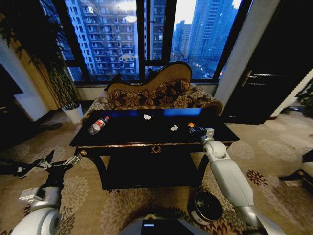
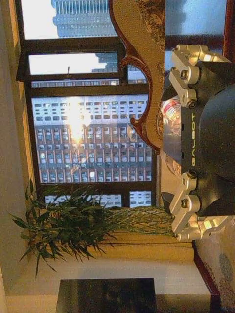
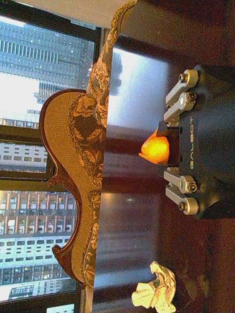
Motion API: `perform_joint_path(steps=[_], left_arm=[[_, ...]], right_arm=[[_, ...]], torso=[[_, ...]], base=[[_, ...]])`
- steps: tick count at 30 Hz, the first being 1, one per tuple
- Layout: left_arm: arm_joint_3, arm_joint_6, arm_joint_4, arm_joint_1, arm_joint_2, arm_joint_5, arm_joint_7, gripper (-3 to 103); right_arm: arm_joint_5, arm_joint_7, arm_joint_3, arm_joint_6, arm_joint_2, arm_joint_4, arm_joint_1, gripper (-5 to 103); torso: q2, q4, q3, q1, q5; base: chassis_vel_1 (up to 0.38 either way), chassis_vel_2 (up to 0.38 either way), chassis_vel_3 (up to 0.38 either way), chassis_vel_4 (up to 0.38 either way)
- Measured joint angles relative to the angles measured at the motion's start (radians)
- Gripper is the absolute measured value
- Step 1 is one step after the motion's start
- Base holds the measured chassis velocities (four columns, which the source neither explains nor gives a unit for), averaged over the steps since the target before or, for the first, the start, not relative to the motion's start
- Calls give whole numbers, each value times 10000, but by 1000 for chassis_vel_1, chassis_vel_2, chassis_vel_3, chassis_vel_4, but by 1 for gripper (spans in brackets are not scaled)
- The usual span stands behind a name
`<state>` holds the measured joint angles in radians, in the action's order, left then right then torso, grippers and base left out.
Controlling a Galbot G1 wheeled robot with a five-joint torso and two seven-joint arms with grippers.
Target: Move to the front of the table and place the trash on the table into the trash bin.
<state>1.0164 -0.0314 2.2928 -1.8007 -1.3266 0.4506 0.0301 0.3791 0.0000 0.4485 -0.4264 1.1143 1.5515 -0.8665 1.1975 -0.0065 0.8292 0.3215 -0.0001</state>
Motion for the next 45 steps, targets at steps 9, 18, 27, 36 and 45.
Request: perform_joint_path(steps=[9, 18, 27, 36, 45], left_arm=[[2, 58, -73, 4, 10, 11, 0, 100], [-1, 2, -57, 172, 0, 14, 3, 100], [-107, -100, -53, 313, -40, -25, 22, 100], [-177, -291, -36, 432, -41, -52, 43, 100], [-113, -337, -92, 514, 73, -8, 59, 100]], right_arm=[[58, 0, 106, 120, 40, 46, -125, 20], [742, 0, 775, 528, 303, 1308, -610, 3], [829, 1, 1425, 1262, 507, 2594, -1523, 3], [771, 1, 1675, 1629, 849, 3677, -2598, 3], [619, 1, 1735, 1544, 940, 4112, -3204, 3]], torso=[[0, 0, 1, 0, 1], [-1, 0, 0, 0, 0], [0, 0, 0, 0, -2], [0, 0, 0, 0, 0], [0, 0, 0, 0, 0]], base=[[0, 0, 0, 0], [0, 0, 0, 0], [0, 0, 0, 0], [0, 0, 0, 0], [0, 0, 0, 0]])
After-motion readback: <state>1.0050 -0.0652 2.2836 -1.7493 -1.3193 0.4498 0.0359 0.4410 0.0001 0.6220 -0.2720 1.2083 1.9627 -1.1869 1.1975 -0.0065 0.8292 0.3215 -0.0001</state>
